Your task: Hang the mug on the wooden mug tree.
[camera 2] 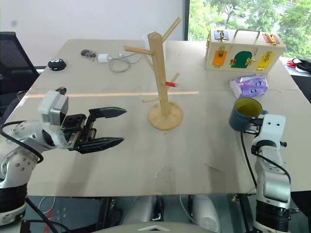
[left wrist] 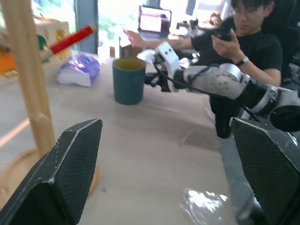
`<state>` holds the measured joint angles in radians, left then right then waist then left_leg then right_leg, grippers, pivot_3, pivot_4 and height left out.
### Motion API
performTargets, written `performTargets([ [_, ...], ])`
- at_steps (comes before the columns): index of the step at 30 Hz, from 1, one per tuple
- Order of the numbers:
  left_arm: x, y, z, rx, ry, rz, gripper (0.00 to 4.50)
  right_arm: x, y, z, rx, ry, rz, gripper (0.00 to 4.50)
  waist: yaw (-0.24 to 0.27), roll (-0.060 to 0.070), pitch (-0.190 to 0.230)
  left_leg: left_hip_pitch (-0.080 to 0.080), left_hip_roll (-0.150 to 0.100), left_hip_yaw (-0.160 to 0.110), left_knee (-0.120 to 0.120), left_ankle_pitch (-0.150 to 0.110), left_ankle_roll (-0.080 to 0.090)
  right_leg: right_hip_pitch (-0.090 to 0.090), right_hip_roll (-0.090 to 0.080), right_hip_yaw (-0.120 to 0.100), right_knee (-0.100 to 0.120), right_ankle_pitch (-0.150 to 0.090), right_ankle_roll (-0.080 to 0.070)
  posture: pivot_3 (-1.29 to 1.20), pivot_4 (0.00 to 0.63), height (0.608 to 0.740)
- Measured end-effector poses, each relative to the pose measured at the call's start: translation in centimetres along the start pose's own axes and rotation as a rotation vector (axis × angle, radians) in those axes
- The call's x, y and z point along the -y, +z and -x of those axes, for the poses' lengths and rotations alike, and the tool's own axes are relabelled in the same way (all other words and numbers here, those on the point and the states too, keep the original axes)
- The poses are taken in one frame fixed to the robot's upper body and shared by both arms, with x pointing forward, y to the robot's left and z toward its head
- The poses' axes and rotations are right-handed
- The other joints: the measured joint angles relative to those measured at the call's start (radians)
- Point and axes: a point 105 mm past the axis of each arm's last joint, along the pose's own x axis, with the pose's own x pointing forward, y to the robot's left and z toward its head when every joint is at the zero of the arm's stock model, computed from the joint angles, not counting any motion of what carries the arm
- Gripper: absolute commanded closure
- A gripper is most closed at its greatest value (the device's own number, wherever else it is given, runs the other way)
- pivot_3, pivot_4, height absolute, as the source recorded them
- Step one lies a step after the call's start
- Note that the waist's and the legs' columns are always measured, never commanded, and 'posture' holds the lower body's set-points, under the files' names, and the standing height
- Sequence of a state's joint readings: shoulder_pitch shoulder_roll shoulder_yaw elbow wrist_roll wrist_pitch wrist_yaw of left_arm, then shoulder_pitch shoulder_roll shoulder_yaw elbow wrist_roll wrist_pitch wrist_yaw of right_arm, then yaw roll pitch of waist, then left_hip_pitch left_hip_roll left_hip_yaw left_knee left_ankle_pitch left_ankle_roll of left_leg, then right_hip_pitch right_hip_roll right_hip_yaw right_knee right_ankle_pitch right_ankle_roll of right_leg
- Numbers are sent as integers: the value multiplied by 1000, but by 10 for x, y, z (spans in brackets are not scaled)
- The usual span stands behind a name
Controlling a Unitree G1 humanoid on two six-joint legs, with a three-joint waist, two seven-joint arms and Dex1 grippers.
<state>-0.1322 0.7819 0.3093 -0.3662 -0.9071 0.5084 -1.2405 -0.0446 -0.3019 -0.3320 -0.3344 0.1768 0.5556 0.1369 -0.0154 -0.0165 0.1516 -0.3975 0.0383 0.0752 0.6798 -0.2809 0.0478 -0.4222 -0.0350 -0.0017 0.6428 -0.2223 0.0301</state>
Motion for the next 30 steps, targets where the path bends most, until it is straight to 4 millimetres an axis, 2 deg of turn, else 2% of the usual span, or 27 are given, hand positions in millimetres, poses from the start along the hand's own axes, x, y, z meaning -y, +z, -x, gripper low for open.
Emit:
performTargets([
  [3,1,-2,10,5,25,15,0,-18,29,10,81,276,26,4462,0,0,0,0,1,-1,-1,0,1,0,1,-1,0,0,0,0,150,740],
  [4,1,-2,17,0,33,37,0,-30,44,19,129,418,24,4462,1,0,0,1,1,-1,-1,0,1,0,1,-1,0,0,0,0,150,740],
  [7,-4,1,36,-7,62,87,0,-51,70,38,151,670,60,4462,2,0,0,1,1,-2,-2,0,1,0,1,-2,0,0,0,0,150,740],
  [12,-16,7,59,-8,89,119,0,-85,102,50,125,937,190,4462,2,-1,0,2,0,-1,-1,0,1,0,0,-1,0,0,0,0,150,740],
  [16,-17,11,60,-28,77,102,0,-114,117,47,109,1017,243,4462,3,-2,1,-1,0,0,-2,0,1,-2,-1,-1,0,0,-1,0,150,740],
  [18,-17,10,60,-31,77,106,0,-121,126,46,121,1026,266,4462,6,-2,1,-3,0,-1,-2,0,1,-3,-1,-2,-1,0,-1,0,150,740],
  [21,-16,8,62,-39,84,115,0,-128,128,44,99,1033,279,4462,8,-2,1,-5,0,0,-2,0,-1,-5,-2,-2,-1,0,0,0,150,740],
  [27,-15,6,61,-48,84,116,0,-157,151,45,133,1088,308,4462,2,-3,1,-9,0,0,-2,0,-1,-10,-2,-3,-1,1,1,0,150,740],
  [30,-15,6,60,-49,91,116,0,-173,150,43,112,1118,331,4462,3,-3,1,-9,0,0,-2,0,0,-10,-2,-3,0,1,1,0,150,740],
])
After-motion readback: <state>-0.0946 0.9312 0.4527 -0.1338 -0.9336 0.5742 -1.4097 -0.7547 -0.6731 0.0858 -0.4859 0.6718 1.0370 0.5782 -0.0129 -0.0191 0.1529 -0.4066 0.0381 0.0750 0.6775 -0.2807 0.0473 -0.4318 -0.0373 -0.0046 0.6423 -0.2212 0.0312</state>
